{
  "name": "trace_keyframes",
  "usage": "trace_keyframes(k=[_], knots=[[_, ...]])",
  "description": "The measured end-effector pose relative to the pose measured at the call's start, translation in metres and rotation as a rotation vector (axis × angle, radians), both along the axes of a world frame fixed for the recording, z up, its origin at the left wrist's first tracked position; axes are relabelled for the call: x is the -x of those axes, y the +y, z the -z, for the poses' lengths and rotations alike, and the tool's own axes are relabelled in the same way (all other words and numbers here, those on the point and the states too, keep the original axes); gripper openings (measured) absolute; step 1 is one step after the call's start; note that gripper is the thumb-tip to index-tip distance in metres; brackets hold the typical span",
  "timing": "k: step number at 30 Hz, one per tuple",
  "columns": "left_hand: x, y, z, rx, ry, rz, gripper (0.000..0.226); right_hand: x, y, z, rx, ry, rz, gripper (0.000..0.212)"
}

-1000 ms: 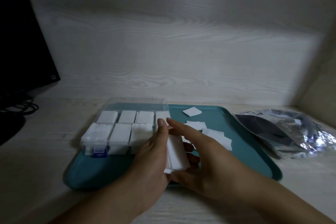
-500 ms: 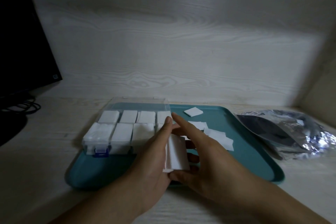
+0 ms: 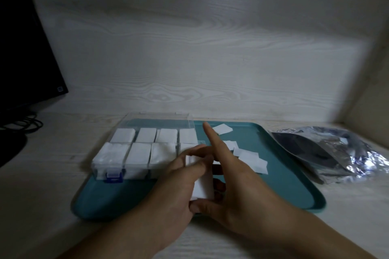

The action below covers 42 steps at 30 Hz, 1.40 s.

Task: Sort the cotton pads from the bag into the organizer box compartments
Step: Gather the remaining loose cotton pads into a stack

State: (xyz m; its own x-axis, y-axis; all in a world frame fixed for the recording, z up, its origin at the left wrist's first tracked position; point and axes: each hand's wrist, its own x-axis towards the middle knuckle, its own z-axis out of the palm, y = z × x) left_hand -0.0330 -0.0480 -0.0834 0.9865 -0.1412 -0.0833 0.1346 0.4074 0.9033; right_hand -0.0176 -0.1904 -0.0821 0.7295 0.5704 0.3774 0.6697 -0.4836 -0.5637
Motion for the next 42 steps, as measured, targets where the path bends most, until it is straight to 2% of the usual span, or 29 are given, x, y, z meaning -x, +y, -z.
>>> trace_keyframes(k=[3, 7, 10, 12, 14, 15, 17, 19, 21, 27, 30, 37, 40, 42], knots=[[-0.003, 0.001, 0.004, -0.024, -0.002, 0.010, 0.033, 0.000, 0.001, 0.000, 0.001, -0.011, 0.003, 0.121], [-0.004, 0.000, 0.005, 0.000, -0.020, 0.022, 0.030, -0.002, 0.000, 0.001, -0.013, -0.030, 0.016, 0.117], [-0.003, -0.001, 0.002, 0.002, -0.017, 0.005, 0.029, 0.000, -0.003, -0.005, -0.007, 0.034, 0.008, 0.114], [-0.005, -0.001, 0.000, -0.014, 0.001, -0.022, 0.032, -0.004, -0.012, -0.015, -0.026, 0.062, 0.008, 0.098], [-0.007, 0.000, -0.002, -0.010, 0.035, -0.065, 0.030, -0.017, -0.028, -0.026, -0.051, 0.053, 0.108, 0.070], [-0.008, 0.000, -0.002, 0.004, 0.044, -0.079, 0.027, -0.026, -0.038, -0.030, -0.008, 0.036, 0.199, 0.059], [-0.008, 0.001, -0.002, 0.018, 0.050, -0.080, 0.022, -0.045, -0.058, -0.032, 0.257, 0.002, 0.377, 0.053], [-0.007, 0.001, -0.002, 0.018, 0.047, -0.072, 0.019, -0.055, -0.071, -0.028, 0.510, 0.115, 0.456, 0.058], [-0.007, 0.002, -0.002, 0.023, 0.048, -0.070, 0.019, -0.059, -0.074, -0.023, 0.556, 0.223, 0.473, 0.059], [-0.009, 0.002, -0.001, 0.033, 0.048, -0.077, 0.019, -0.053, -0.057, -0.022, 0.477, 0.173, 0.458, 0.053], [-0.009, 0.001, -0.001, 0.034, 0.043, -0.077, 0.019, -0.048, -0.049, -0.020, 0.424, 0.164, 0.439, 0.043], [-0.009, 0.001, -0.002, 0.017, 0.037, -0.078, 0.019, -0.051, -0.055, -0.026, 0.320, 0.049, 0.540, 0.026], [-0.009, 0.001, -0.001, 0.023, 0.033, -0.084, 0.019, -0.055, -0.057, -0.024, 0.228, 0.032, 0.583, 0.015], [-0.009, 0.001, -0.001, 0.026, 0.028, -0.089, 0.019, -0.057, -0.058, -0.026, 0.096, 0.054, 0.590, 0.012]])
